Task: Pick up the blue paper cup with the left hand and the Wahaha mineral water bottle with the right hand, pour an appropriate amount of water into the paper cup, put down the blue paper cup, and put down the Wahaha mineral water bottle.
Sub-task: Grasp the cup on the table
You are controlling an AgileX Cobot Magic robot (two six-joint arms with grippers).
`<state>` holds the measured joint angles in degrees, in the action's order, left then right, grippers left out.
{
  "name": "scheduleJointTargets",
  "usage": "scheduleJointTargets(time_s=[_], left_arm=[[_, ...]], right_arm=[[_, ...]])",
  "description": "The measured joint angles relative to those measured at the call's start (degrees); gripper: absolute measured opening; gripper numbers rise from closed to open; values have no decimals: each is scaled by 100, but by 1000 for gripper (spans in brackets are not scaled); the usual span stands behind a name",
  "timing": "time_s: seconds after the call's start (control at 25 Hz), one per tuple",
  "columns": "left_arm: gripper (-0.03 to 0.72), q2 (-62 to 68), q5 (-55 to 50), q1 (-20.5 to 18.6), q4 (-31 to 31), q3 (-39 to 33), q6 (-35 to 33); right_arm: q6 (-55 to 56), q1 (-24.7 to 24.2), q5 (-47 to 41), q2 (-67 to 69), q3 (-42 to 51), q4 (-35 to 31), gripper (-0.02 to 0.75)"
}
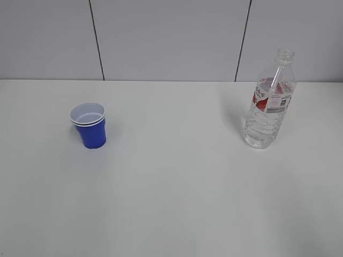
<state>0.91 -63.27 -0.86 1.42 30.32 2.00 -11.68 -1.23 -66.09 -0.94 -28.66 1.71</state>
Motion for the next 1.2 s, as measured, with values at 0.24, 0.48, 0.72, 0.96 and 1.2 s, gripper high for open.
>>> scheduleJointTargets(time_s=[0.24,0.48,0.72,0.96,1.2], left_arm=[[241,0,0,0,0,0,0],[241,0,0,0,0,0,0],[241,0,0,0,0,0,0],[243,0,0,0,0,0,0],[255,0,0,0,0,0,0]], right_arm=[[0,0,0,0,0,0,587],[0,0,0,0,0,0,587],[0,0,0,0,0,0,587],[0,0,0,0,0,0,587],[0,0,0,0,0,0,587]])
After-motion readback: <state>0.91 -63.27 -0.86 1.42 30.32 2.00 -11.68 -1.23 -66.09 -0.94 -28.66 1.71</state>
